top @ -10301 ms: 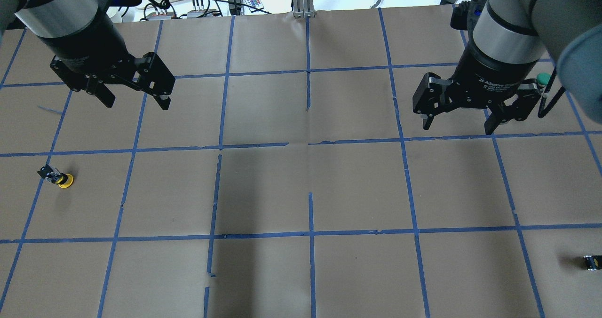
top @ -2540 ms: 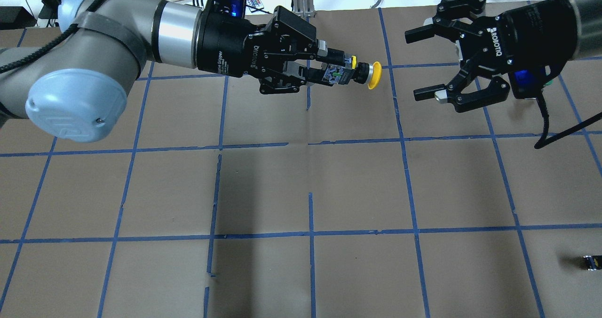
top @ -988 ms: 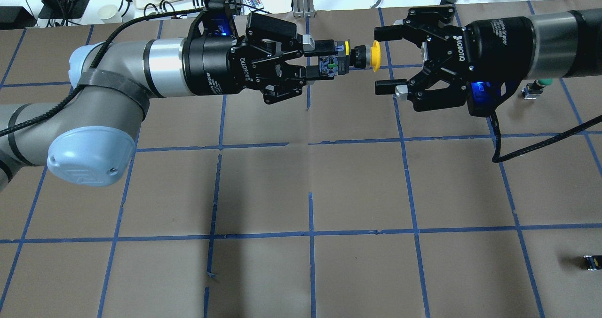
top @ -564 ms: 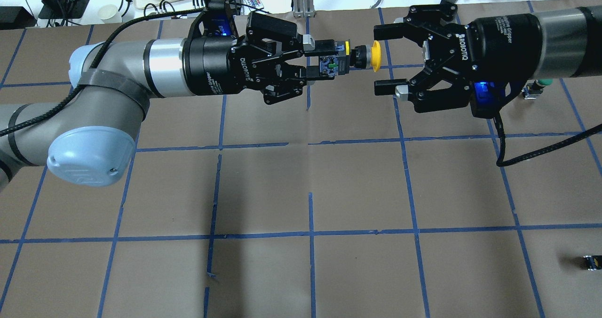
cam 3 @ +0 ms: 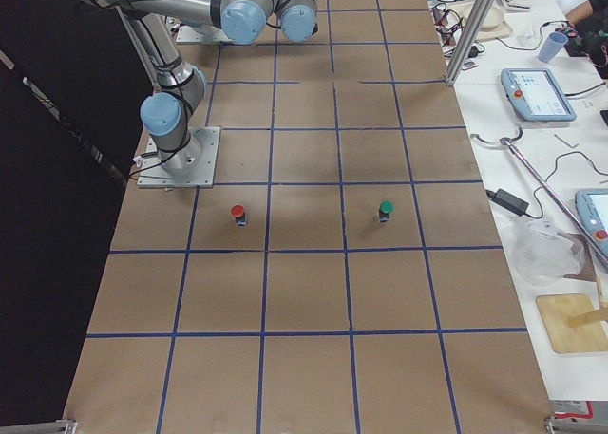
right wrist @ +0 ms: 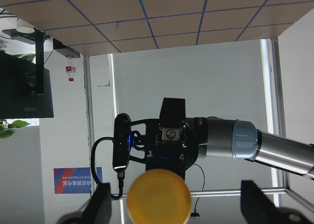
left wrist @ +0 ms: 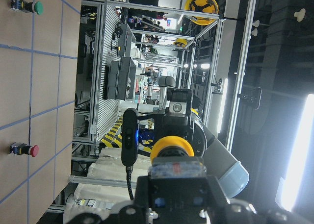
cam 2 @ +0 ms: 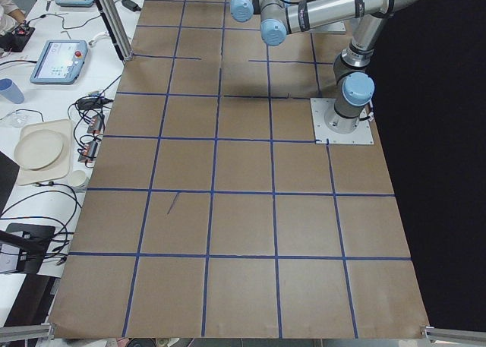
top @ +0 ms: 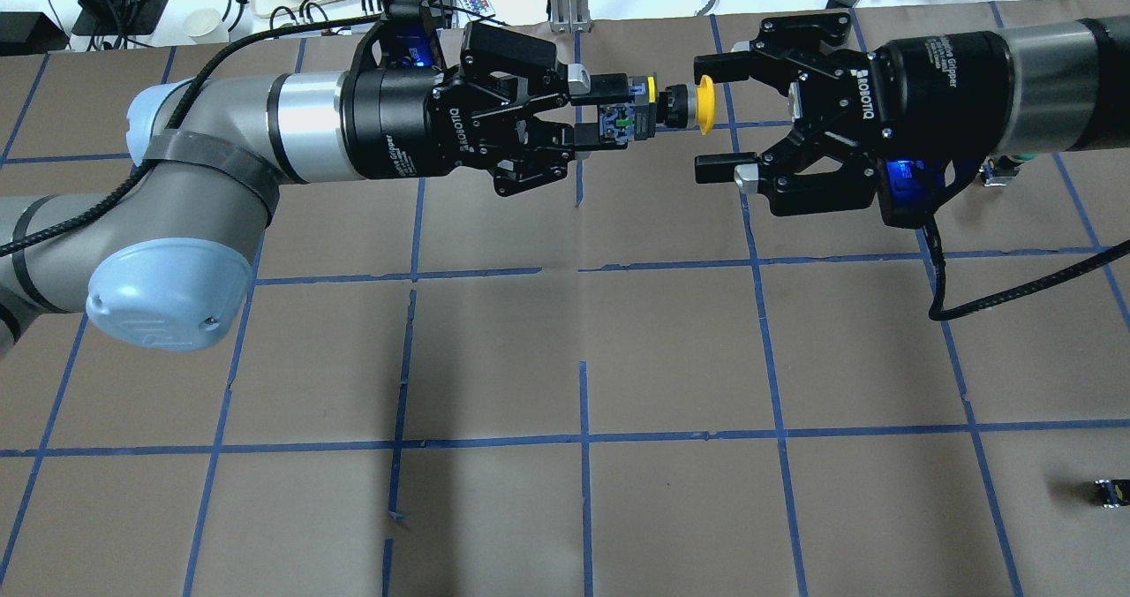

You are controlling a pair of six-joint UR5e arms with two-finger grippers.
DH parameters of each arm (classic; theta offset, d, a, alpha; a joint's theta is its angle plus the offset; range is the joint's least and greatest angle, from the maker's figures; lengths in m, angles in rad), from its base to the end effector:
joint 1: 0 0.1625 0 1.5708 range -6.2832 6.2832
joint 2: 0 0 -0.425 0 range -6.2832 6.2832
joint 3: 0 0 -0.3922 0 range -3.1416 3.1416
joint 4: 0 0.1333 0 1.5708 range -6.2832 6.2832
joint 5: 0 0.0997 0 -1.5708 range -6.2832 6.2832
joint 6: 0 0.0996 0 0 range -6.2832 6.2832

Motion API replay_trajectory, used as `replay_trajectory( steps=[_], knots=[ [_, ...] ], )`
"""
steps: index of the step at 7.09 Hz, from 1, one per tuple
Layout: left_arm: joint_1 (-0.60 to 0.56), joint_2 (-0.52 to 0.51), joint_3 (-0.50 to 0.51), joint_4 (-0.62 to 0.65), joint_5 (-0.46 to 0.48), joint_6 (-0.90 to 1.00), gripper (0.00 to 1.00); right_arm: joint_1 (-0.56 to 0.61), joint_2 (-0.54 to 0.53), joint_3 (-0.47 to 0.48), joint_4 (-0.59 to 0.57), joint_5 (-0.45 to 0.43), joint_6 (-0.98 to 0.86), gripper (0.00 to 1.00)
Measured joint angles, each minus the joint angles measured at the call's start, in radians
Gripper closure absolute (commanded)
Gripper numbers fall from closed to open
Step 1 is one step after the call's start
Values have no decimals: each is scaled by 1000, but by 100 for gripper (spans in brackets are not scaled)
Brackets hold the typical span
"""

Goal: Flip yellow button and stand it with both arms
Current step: 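Close the right gripper on the yellow cap while the left gripper holds the body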

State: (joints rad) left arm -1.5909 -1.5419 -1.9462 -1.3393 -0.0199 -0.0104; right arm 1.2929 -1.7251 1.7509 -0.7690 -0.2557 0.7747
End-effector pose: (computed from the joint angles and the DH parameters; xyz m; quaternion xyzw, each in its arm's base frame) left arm -0.2420 -0.4511 0.4447 0.0377 -0.6991 -0.0511 0.7122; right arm 0.1178 -0.4243 0.4819 0.5765 0.5032 0.4461 0.4642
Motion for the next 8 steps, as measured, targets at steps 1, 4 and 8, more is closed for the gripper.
replay_trajectory(
  steps=[1,4,8],
  knots=[
    [0,3,0,1,0,-3,97,0,-4,0,0,3,0,10],
    [0,10,1,2,0,-6,97,0,-7,0,0,5,0,66],
    [0,14,1,2,1,-7,96,-5,-5,-3,-1,6,-3,87]
  ],
)
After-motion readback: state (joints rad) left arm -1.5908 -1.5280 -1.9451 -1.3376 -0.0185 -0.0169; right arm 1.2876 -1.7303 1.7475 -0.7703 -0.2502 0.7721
